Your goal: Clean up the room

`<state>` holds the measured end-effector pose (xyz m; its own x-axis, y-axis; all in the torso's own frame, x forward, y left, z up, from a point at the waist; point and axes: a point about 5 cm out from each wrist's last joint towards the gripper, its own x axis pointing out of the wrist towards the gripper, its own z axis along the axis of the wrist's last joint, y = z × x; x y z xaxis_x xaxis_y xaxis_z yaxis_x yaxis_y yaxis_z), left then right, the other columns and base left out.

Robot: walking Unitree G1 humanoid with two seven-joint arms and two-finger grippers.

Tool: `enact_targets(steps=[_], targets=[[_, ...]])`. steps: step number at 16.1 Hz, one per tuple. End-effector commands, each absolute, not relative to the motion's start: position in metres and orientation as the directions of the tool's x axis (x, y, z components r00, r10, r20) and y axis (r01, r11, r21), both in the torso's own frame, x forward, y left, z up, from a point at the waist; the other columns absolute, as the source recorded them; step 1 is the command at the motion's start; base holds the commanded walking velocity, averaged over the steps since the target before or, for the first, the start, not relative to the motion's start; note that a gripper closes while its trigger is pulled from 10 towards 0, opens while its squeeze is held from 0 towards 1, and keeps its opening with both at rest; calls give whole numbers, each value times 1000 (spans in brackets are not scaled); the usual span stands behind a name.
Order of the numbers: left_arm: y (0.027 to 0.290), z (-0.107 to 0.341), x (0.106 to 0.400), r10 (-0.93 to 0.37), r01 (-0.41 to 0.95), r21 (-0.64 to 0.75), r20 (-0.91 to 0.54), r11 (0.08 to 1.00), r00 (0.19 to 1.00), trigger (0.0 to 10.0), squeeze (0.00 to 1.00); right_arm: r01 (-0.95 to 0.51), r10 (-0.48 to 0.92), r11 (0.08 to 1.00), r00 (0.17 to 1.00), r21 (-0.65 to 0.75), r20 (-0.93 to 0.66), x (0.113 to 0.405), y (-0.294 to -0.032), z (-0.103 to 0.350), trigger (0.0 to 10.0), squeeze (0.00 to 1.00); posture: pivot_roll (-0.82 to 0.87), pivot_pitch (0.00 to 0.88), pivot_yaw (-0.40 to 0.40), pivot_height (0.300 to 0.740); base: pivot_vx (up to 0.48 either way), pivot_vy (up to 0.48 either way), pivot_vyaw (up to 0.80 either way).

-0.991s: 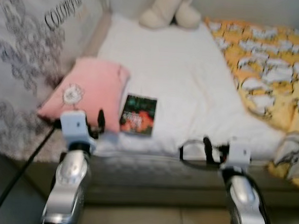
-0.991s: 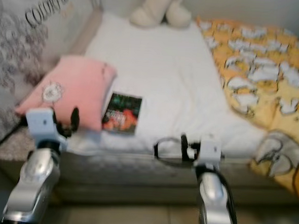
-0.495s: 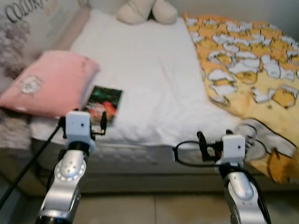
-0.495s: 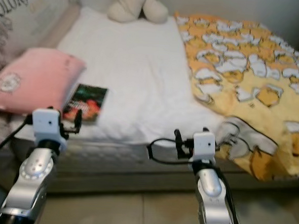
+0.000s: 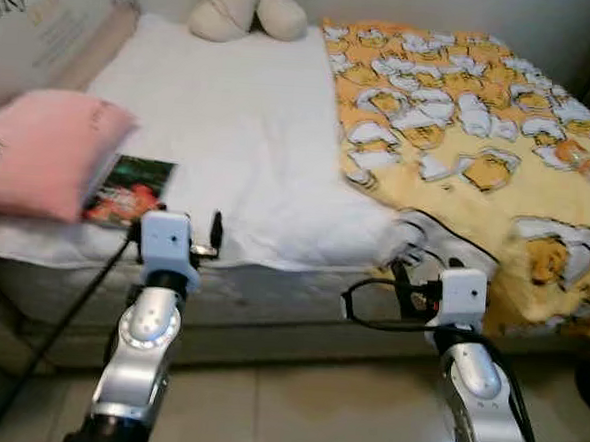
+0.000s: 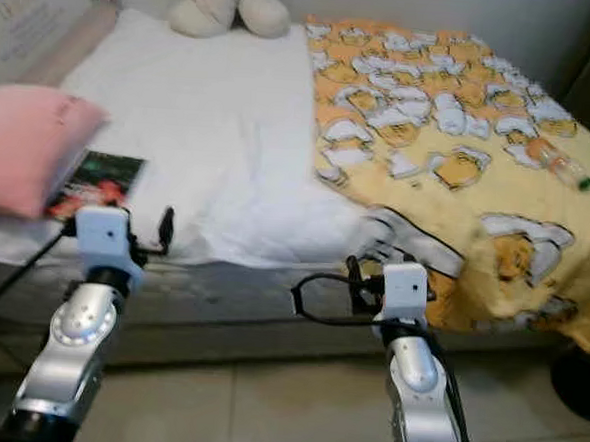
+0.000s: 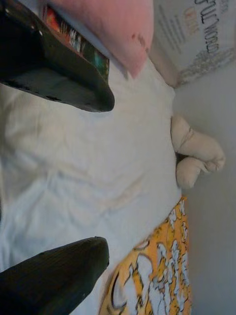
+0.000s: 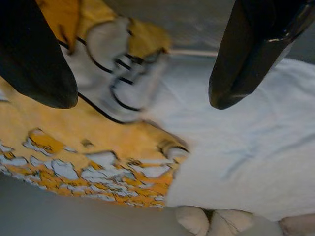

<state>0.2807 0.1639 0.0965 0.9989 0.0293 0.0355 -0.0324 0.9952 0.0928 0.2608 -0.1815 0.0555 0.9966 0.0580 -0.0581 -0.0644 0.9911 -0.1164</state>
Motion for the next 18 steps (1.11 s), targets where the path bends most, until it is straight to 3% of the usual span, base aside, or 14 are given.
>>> enact_targets(steps=[1, 5, 6, 7, 14, 18], targets=[[155, 96, 284, -1, -2, 88, 36, 996, 999, 10000, 1000, -50, 44, 990, 998, -129, -47, 260, -187, 57, 10000, 1000, -118, 0, 38, 740, 0, -461, 0], [155, 100, 293, 18, -21, 65, 45, 998, 999, 10000, 1000, -99, 95, 983, 995, -153, -33, 263, -176, 61, 10000, 1000, -120, 0, 33, 740, 0, -454, 0], [155, 100, 294, 18, -21, 66, 47, 998, 999, 10000, 1000, -102, 101, 983, 995, -155, -12, 264, -174, 64, 10000, 67, -120, 0, 32, 740, 0, -439, 0], [155, 100, 294, 18, -21, 63, 47, 998, 999, 10000, 1000, -114, 115, 982, 993, -150, -5, 266, -172, 66, 10000, 0, -119, 0, 31, 740, 0, -439, 0], [147, 102, 302, -27, 25, 61, 48, 998, 998, 10000, 1000, -76, 70, 987, 996, -139, -52, 266, -179, 61, 10000, 24, -138, 0, 44, 740, 0, -426, 640], [140, 102, 305, -70, 67, 60, 45, 996, 997, 10000, 1000, -45, 40, 990, 998, -137, -38, 264, -182, 62, 10000, 0, -149, 0, 51, 740, 0, -417, 200]])
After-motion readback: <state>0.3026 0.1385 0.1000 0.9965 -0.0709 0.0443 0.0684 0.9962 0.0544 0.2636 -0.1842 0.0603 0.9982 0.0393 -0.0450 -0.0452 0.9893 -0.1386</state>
